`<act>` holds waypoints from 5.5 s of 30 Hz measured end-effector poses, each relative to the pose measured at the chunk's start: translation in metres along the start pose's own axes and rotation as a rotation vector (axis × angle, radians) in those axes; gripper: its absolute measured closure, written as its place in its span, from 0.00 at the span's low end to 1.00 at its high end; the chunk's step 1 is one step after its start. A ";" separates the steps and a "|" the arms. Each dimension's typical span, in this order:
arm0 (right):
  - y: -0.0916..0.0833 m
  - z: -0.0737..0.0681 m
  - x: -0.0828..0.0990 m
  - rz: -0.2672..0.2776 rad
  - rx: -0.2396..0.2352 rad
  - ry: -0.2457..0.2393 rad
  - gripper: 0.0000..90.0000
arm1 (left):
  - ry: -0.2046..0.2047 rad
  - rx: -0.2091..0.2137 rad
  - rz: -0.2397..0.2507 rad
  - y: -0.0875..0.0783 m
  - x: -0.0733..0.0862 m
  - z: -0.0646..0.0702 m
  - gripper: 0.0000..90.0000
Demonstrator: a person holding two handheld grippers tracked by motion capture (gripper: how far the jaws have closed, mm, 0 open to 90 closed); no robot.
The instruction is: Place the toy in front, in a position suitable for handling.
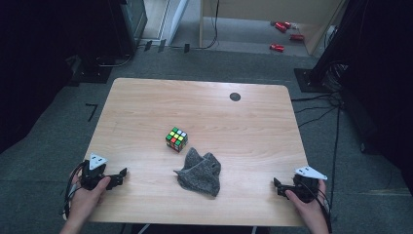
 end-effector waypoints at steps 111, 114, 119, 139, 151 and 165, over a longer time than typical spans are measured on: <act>0.016 -0.222 -0.035 0.078 -0.364 -0.154 0.79 | 0.098 0.133 0.075 0.013 -0.067 0.059 0.08; 0.013 -0.215 -0.040 0.093 -0.356 -0.138 0.79 | 0.100 0.136 0.079 0.015 -0.071 0.062 0.08; 0.007 -0.198 -0.048 0.119 -0.333 -0.104 0.79 | 0.110 0.147 0.087 0.022 -0.082 0.070 0.08; 0.010 -0.160 -0.059 0.148 -0.259 -0.034 0.79 | 0.118 0.207 0.102 0.052 -0.115 0.115 0.08; 0.010 -0.151 -0.059 0.148 -0.251 -0.015 0.79 | 0.095 0.209 0.106 0.068 -0.131 0.124 0.08; 0.011 -0.149 -0.057 0.140 -0.249 -0.013 0.79 | 0.071 0.173 0.066 0.090 -0.137 0.129 0.13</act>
Point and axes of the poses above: each handheld gripper's, and its own axes: y roughly forward along the jaws, x roughly out of its underside, z roughly to its right, the point moved 7 cm from there along y, roughly forward along the jaws, and after that the axes turned 11 degrees about y, right-handed, at the moved point
